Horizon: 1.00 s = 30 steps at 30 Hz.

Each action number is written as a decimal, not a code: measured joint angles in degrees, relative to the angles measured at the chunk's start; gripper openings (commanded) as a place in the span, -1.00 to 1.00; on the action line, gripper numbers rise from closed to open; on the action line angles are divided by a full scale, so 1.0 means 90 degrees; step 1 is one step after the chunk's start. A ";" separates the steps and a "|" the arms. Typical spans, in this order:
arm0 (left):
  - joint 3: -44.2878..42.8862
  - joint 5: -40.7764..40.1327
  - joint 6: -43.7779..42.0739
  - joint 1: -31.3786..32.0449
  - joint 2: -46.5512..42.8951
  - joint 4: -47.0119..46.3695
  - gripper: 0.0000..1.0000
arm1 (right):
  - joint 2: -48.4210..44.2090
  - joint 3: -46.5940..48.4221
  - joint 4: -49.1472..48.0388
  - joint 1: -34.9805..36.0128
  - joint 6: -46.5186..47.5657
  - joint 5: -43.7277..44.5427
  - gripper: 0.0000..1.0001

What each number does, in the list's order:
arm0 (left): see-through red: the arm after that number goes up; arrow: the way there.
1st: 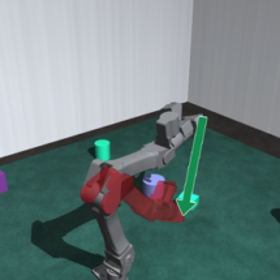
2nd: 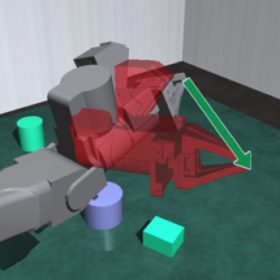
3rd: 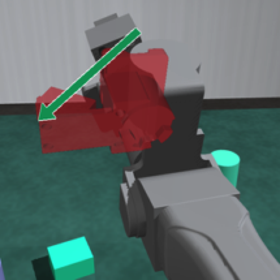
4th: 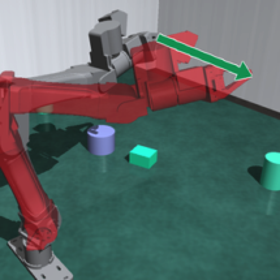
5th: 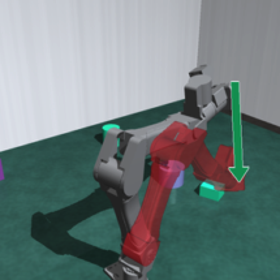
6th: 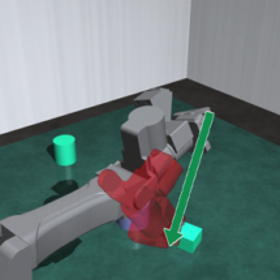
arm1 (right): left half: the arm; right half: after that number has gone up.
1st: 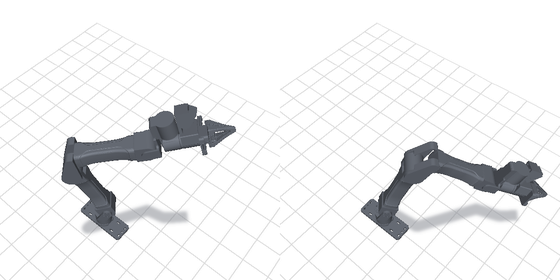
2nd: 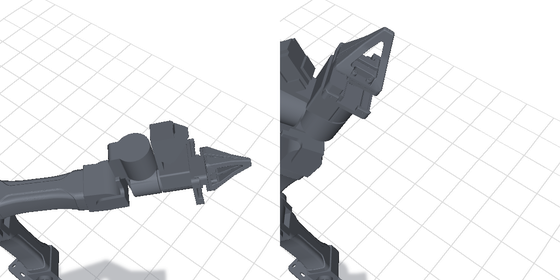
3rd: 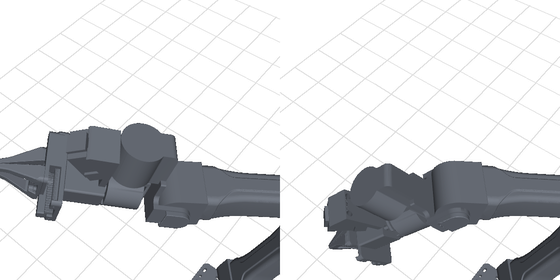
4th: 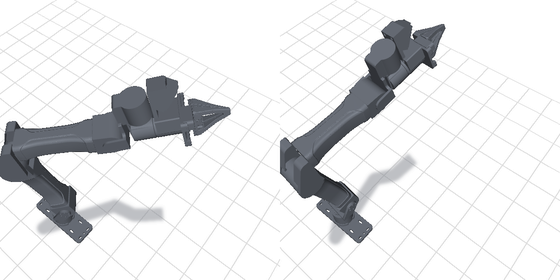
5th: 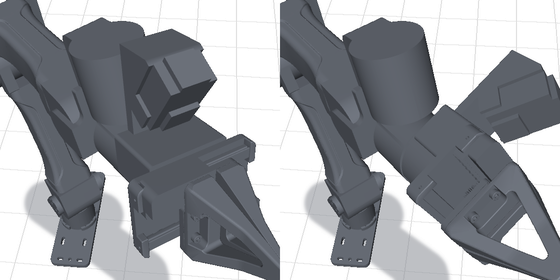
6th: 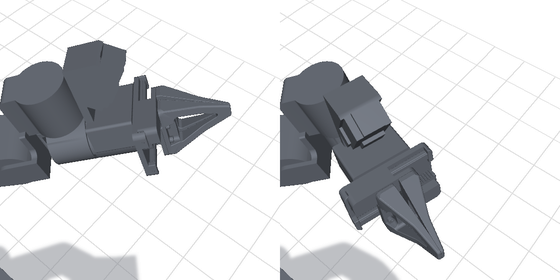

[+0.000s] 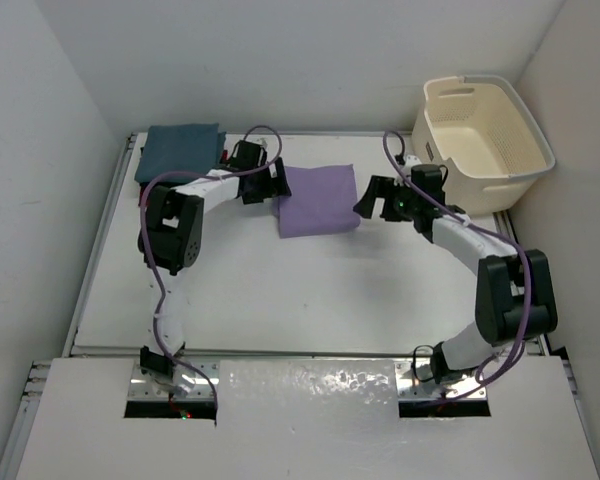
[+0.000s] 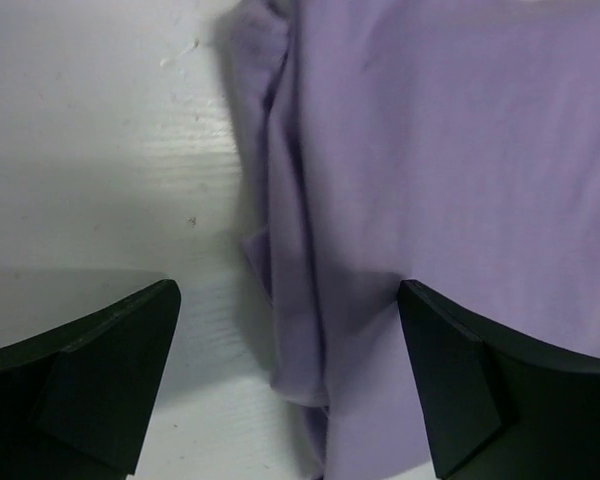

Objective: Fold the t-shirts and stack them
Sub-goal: Put the neatly folded tshirt into the corner of the board with the left arm

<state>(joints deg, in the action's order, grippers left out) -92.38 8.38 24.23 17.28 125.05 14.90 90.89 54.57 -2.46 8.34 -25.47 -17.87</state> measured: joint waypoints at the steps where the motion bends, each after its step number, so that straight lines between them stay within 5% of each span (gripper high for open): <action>1: -0.0012 -0.0005 -0.0005 0.0005 0.0102 0.0032 0.73 | -0.0136 -0.0236 0.0024 0.0000 0.0000 0.0019 0.98; 7: -0.0299 -0.0019 -0.0109 0.0126 0.0396 -0.0053 0.43 | -0.0916 -0.0806 0.0226 0.0000 0.0180 0.0362 0.98; 10: -0.0304 -0.0027 -0.0165 0.0277 0.0449 -0.0109 0.13 | -0.1110 -0.0806 0.0233 0.0000 0.0272 0.0539 0.98; 16: -0.0512 0.0002 -0.0170 0.0486 0.0719 -0.0197 -1.00 | -0.1258 -0.0891 0.0296 0.0000 0.0403 0.0831 0.98; 30: -0.1328 -0.0262 -0.1943 0.0418 0.0738 0.0721 -1.00 | -0.1523 -0.0967 0.0627 0.0000 0.0746 0.1375 0.98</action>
<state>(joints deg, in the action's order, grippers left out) -104.33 6.02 6.74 21.04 131.70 21.39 77.19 45.87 3.18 8.34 -18.76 -5.50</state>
